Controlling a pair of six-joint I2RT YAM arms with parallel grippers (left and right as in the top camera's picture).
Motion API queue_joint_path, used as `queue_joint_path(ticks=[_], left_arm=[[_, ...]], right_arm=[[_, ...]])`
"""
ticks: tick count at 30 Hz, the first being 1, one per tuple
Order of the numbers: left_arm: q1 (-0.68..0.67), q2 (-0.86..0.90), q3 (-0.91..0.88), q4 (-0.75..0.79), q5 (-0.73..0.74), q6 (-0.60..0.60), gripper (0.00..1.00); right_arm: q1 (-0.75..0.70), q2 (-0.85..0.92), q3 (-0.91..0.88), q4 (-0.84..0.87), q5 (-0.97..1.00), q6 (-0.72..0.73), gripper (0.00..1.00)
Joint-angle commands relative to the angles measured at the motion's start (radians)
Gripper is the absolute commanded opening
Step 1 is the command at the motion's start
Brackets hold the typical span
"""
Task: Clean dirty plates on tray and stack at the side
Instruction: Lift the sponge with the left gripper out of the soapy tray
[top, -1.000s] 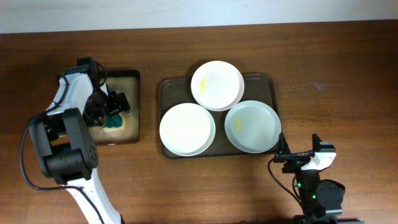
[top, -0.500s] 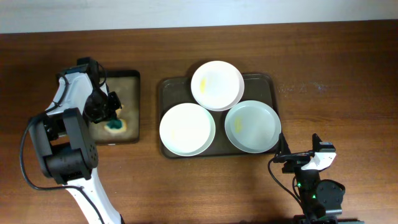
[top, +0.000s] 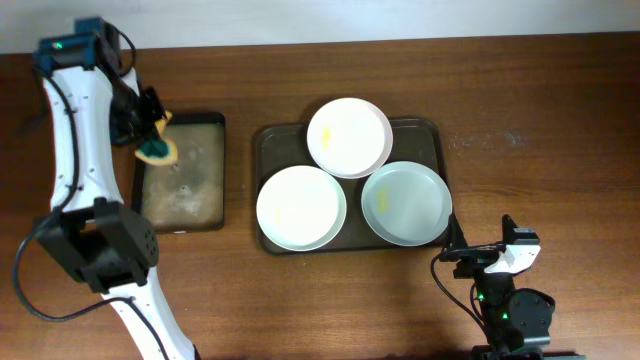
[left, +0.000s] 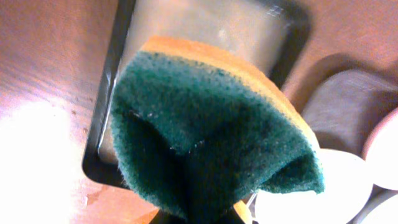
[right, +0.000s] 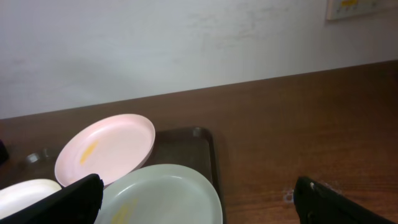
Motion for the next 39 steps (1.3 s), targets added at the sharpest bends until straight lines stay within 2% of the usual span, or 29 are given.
queue_joint_path(ticks=[1, 6, 9, 10, 13, 15, 18, 20, 27, 35, 39], left_arm=[[0.002, -0.008, 0.135, -0.012, 0.089, -0.003, 0.0], [0.002, 0.001, 0.111, 0.062, 0.1, -0.003, 0.0], [0.002, 0.006, -0.056, 0.196, 0.097, -0.003, 0.0], [0.004, 0.006, -0.2, 0.302, 0.118, -0.003, 0.0], [0.011, 0.006, -0.306, 0.384, 0.207, -0.002, 0.0], [0.017, 0.005, -0.306, 0.404, 0.255, 0.003, 0.0], [0.041, -0.042, -0.275, 0.441, 0.45, 0.082, 0.0], [0.052, -0.097, -0.273, 0.469, 0.514, 0.103, 0.0], [0.071, -0.23, -0.273, 0.494, 0.44, 0.106, 0.0], [0.081, -0.251, -0.273, 0.528, 0.441, 0.269, 0.0], [0.089, -0.319, -0.273, 0.599, 0.441, 0.271, 0.0]], right_arm=[[-0.003, -0.006, -0.007, -0.005, 0.009, -0.01, 0.98], [-0.003, -0.006, -0.007, -0.005, 0.009, -0.01, 0.98], [-0.003, -0.006, -0.007, -0.005, 0.01, -0.01, 0.98], [-0.003, -0.006, -0.007, -0.005, 0.009, -0.01, 0.98], [-0.003, -0.007, -0.007, -0.005, 0.009, -0.009, 0.98], [-0.003, -0.006, -0.007, -0.005, 0.009, -0.01, 0.98], [-0.003, -0.007, -0.007, -0.005, 0.009, -0.01, 0.98], [-0.003, -0.006, -0.007, -0.005, 0.009, -0.01, 0.98], [-0.003, -0.007, -0.007, -0.005, 0.009, -0.01, 0.98], [-0.003, -0.006, -0.007, -0.005, 0.009, -0.01, 0.98], [-0.003, -0.006, -0.007, -0.005, 0.009, -0.01, 0.98]])
